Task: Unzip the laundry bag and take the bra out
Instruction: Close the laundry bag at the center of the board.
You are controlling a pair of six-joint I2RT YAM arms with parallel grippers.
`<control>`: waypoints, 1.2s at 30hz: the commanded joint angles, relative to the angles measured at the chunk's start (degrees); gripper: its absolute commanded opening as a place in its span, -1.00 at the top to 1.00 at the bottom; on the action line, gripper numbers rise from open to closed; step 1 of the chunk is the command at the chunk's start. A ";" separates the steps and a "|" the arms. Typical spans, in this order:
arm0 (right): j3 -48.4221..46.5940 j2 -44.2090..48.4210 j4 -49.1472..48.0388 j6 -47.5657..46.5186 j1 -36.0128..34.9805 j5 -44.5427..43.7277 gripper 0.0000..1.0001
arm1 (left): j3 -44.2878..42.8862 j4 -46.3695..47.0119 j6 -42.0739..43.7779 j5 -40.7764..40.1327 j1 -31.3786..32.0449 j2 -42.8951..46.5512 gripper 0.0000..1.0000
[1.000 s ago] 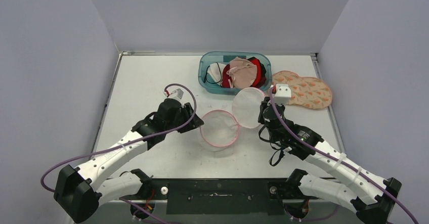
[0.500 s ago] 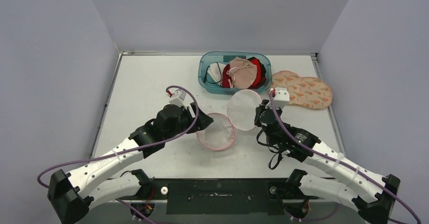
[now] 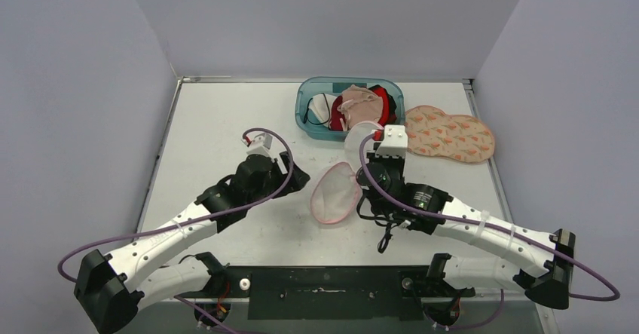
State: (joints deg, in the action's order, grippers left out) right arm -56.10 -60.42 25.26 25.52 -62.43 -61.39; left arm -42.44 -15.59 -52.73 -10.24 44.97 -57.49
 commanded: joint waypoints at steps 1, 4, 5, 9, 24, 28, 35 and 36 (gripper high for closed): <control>-2.95 -2.31 -3.88 -2.99 0.11 -2.01 0.89 | 1.87 1.01 0.61 1.74 -1.04 1.14 -0.41; 0.00 -3.06 -7.48 -4.80 -0.51 0.77 0.89 | 4.48 7.02 -0.60 3.62 -0.94 3.24 -0.42; 1.34 -3.09 -8.97 -5.45 -0.69 2.09 0.89 | 5.27 8.65 -0.77 3.67 -0.98 3.65 -0.46; 6.61 -1.66 -13.19 -6.61 -0.66 7.07 0.89 | 5.81 9.50 -0.53 4.40 -1.11 2.12 -0.54; 9.55 -1.53 -11.17 1.75 7.74 15.78 0.89 | 13.38 17.90 -11.47 4.29 9.55 -6.14 -0.48; 9.69 -1.38 -10.80 2.23 7.85 16.31 0.89 | 9.77 17.06 -12.59 0.18 12.57 -8.02 -0.47; 9.77 -1.04 -10.54 2.70 8.01 17.57 0.89 | 5.68 15.68 -13.26 -2.03 12.63 -15.92 -0.36; 9.78 -0.94 -10.50 2.77 8.03 17.76 0.90 | 5.55 15.68 -13.27 -1.91 12.48 -16.85 -0.32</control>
State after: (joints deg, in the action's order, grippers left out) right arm -46.72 -63.09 15.49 27.09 -54.81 -44.29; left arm -34.15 -2.02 -65.04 -9.76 57.76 -71.20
